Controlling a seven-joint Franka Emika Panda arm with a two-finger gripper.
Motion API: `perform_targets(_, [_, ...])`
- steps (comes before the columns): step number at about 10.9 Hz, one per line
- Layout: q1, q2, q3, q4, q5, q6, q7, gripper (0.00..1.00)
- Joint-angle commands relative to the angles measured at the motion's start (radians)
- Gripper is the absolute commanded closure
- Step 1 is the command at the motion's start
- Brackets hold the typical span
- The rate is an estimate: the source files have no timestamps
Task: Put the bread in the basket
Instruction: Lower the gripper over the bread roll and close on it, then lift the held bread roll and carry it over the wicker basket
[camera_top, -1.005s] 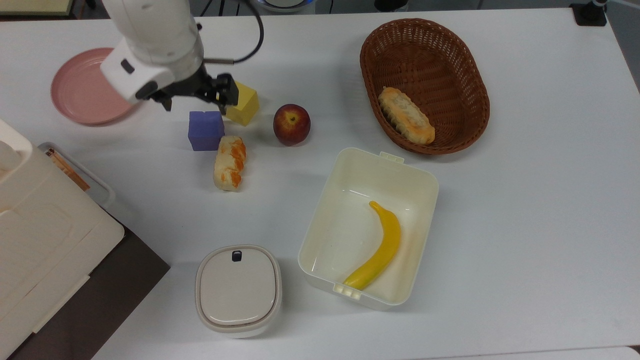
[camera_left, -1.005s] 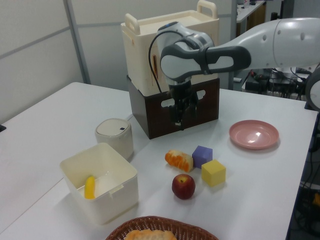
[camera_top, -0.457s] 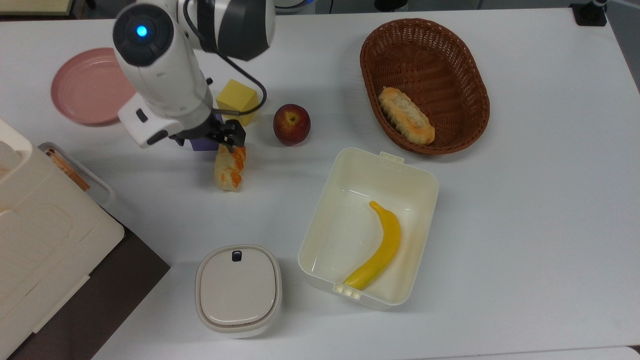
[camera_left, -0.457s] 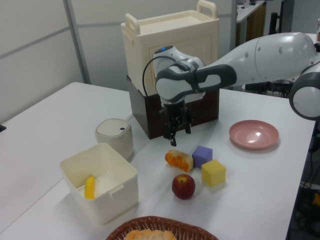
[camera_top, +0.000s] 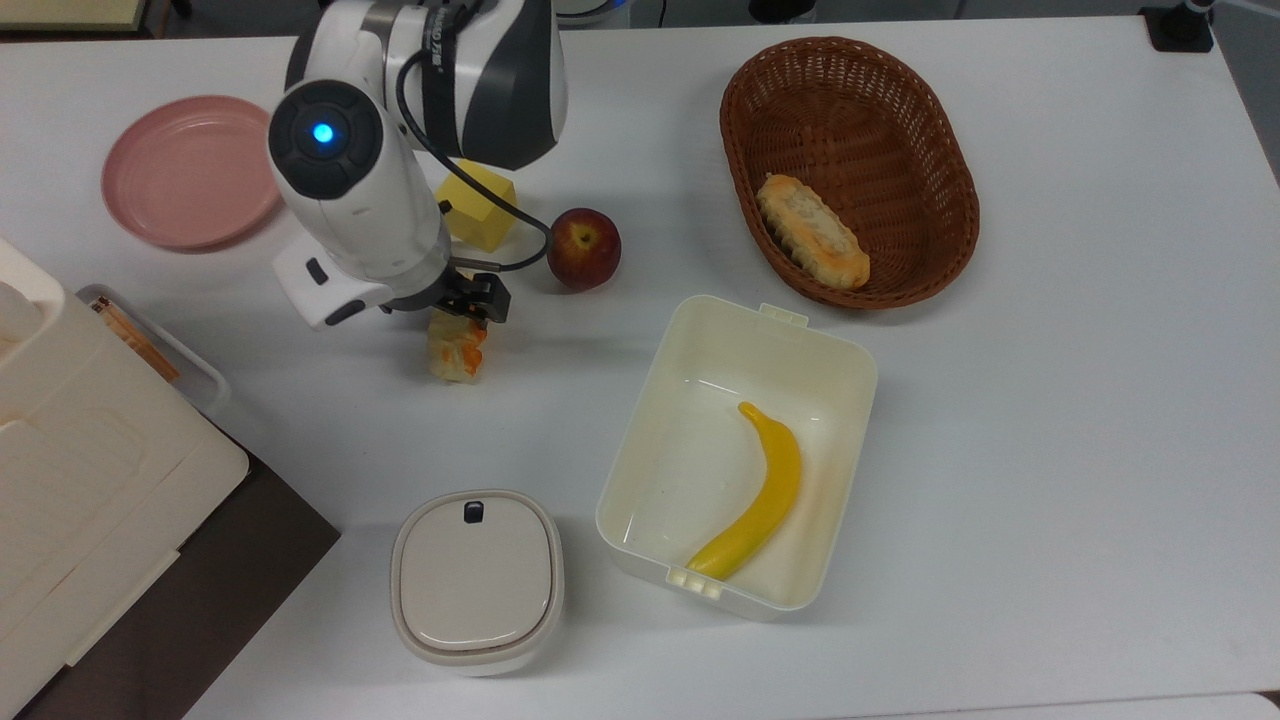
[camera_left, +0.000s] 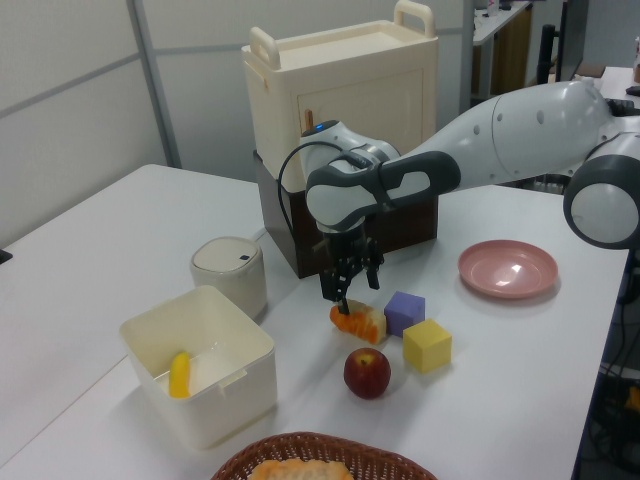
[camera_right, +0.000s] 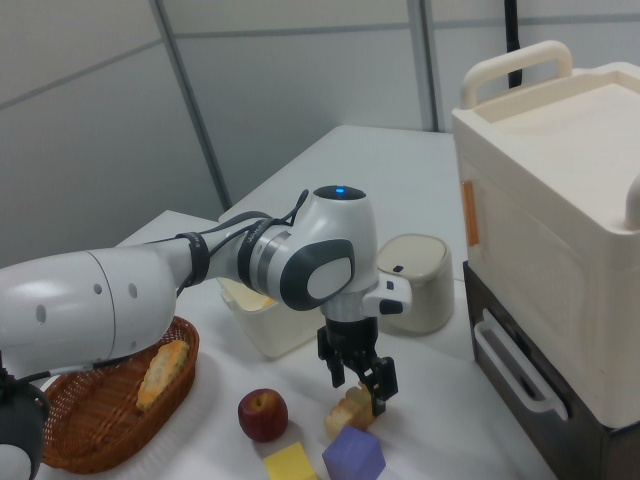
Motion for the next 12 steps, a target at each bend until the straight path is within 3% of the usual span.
perform_targets(1, [0.021,-0.005,-0.003,-0.042,0.019,0.027,0.031,0.17])
perform_targets(2, [0.021,-0.006,-0.003,-0.042,0.019,0.027,0.034,0.48])
perform_targets(4, [0.032,-0.006,-0.003,-0.041,0.019,0.026,0.031,0.86])
perform_targets(5, [0.032,-0.011,-0.003,-0.036,0.019,0.015,0.034,1.00])
perform_targets(8, [0.036,-0.066,-0.001,-0.026,0.020,-0.029,0.061,1.00])
perform_targets(12, [0.101,-0.158,0.008,-0.012,0.020,-0.146,0.064,1.00])
